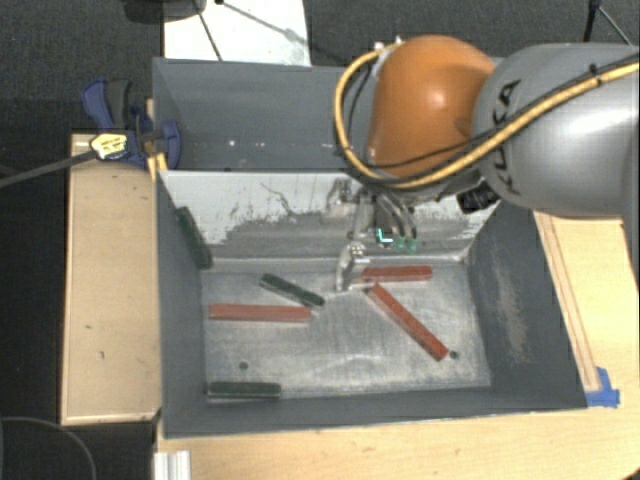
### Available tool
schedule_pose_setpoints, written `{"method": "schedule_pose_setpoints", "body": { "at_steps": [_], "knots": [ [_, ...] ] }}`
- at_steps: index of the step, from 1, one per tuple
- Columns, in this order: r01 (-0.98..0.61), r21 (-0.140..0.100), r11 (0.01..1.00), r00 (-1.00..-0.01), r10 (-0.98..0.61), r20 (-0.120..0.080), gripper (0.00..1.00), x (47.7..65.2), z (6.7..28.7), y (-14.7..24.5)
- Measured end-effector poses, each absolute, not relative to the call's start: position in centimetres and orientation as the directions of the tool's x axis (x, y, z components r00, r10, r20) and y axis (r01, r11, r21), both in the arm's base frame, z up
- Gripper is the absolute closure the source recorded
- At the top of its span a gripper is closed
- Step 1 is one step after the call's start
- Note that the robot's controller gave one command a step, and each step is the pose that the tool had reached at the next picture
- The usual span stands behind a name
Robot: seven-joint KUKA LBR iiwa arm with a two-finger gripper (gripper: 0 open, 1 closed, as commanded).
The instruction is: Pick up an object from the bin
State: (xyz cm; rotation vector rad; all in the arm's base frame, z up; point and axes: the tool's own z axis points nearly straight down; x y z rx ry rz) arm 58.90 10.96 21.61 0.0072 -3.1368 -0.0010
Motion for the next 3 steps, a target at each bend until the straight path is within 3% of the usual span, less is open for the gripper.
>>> {"method": "schedule_pose_setpoints", "body": {
  "at_steps": [1,2,3],
  "knots": [
    [-0.002,0.002,1.000,-1.000,-0.002,-0.004,0.00,59.1,22.1,10.9],
    [0.050,0.003,0.999,-0.999,0.050,-0.009,0.00,59.3,16.8,10.8],
    [0.064,0.006,0.998,-0.998,0.064,-0.016,1.00,56.2,7.5,13.0]
  ]
}}
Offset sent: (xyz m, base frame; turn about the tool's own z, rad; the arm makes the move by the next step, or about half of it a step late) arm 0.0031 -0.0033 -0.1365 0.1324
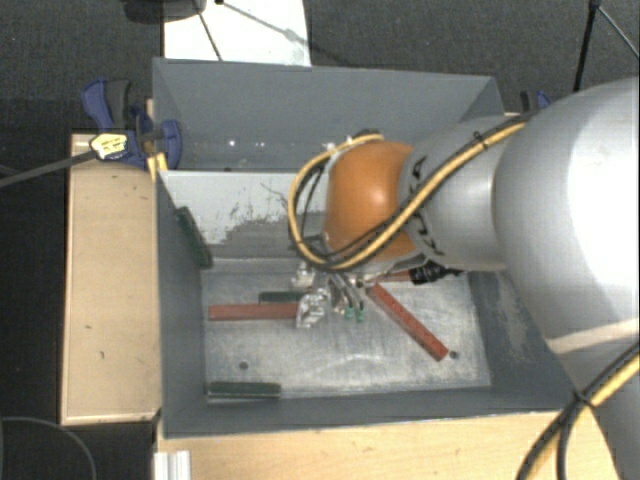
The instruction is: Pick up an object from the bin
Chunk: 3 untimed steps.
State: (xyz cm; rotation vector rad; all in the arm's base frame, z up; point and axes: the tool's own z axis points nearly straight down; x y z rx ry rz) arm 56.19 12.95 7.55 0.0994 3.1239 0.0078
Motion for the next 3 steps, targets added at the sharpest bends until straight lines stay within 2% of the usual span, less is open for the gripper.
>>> {"method": "schedule_pose_setpoints", "body": {
  "at_steps": [1,2,3],
  "knots": [
    [0.064,0.006,0.998,-0.998,0.064,-0.016,1.00,56.2,7.5,12.9],
    [-0.224,0.001,0.975,-0.975,-0.224,-0.004,1.00,52.3,16.3,14.8],
    [-0.223,0.001,0.975,-0.975,-0.223,-0.004,1.00,52.3,16.3,14.8]
  ]
}}
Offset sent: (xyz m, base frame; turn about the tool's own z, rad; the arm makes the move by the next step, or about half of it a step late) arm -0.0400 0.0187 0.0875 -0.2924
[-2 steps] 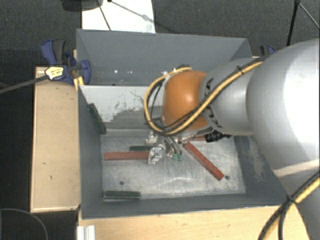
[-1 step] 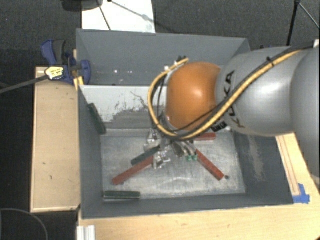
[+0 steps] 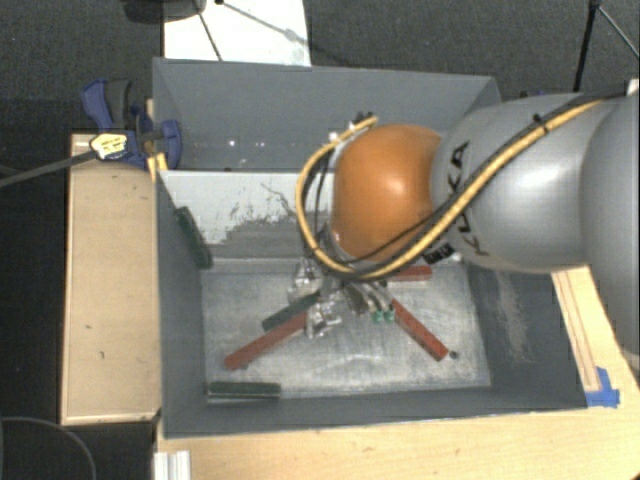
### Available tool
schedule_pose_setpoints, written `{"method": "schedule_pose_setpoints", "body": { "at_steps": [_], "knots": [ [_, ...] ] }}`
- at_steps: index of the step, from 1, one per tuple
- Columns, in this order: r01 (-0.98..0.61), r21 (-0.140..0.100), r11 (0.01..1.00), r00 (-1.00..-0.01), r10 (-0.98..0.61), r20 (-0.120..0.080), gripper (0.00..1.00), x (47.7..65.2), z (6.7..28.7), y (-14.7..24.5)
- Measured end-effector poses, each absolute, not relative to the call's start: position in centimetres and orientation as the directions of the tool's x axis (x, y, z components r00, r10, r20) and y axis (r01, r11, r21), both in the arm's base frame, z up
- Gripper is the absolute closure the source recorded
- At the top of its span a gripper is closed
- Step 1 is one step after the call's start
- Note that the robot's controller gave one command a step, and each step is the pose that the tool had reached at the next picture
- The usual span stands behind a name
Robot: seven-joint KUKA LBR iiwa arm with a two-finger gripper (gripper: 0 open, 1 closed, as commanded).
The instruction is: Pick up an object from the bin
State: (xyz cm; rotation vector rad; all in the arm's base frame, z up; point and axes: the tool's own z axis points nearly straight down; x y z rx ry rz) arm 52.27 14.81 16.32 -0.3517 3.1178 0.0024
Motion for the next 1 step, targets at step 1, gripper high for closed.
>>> {"method": "schedule_pose_setpoints", "body": {
  "at_steps": [1],
  "knots": [
    [-0.227,0.000,0.974,-0.974,-0.227,-0.002,1.00,51.75,25.50,13.91]
  ]
}}
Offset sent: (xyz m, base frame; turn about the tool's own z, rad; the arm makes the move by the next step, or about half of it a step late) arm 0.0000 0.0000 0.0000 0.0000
